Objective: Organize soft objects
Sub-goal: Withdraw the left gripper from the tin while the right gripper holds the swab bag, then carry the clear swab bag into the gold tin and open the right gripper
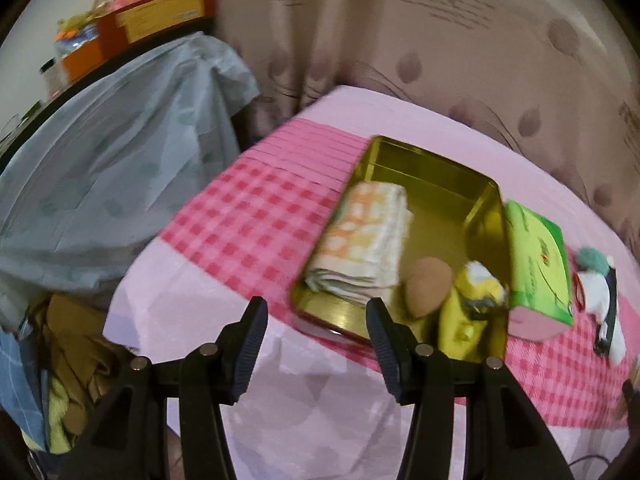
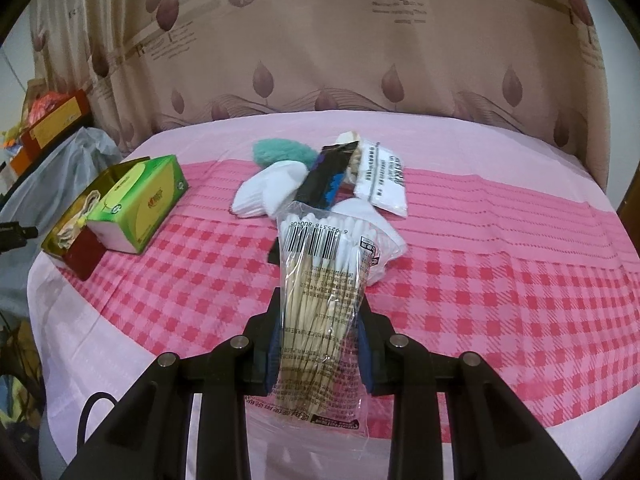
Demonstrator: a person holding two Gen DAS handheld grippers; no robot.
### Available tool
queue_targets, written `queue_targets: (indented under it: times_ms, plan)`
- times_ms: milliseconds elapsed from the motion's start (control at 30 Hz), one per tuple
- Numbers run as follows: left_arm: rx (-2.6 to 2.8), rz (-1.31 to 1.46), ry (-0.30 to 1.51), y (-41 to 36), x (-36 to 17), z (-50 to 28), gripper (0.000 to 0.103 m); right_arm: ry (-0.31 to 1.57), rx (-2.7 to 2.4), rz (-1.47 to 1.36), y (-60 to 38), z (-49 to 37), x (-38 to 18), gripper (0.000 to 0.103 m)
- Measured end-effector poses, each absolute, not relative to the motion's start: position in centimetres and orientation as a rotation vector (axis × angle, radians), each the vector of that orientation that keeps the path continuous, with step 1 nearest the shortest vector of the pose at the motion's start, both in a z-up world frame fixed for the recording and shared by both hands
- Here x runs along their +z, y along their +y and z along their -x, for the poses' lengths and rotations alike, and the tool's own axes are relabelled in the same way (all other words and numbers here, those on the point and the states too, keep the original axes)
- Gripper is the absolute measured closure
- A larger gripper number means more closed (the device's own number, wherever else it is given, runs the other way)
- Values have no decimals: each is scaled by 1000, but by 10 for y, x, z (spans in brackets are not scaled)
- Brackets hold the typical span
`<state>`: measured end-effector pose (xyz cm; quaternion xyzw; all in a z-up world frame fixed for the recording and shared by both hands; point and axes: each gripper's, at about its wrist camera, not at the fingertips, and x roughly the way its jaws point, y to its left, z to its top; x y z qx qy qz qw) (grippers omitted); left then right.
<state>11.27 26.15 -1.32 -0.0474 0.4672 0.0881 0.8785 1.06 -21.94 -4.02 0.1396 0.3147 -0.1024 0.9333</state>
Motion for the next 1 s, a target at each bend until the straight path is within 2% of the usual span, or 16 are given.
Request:
queue_targets:
  times_ms: [333, 1000]
  plan:
    - [273, 183, 935, 298, -7, -101, 51, 671, -77, -245, -170, -50, -26, 75]
    - [372, 303, 943, 334, -13, -98, 51, 629, 299, -93, 0, -175, 43, 75]
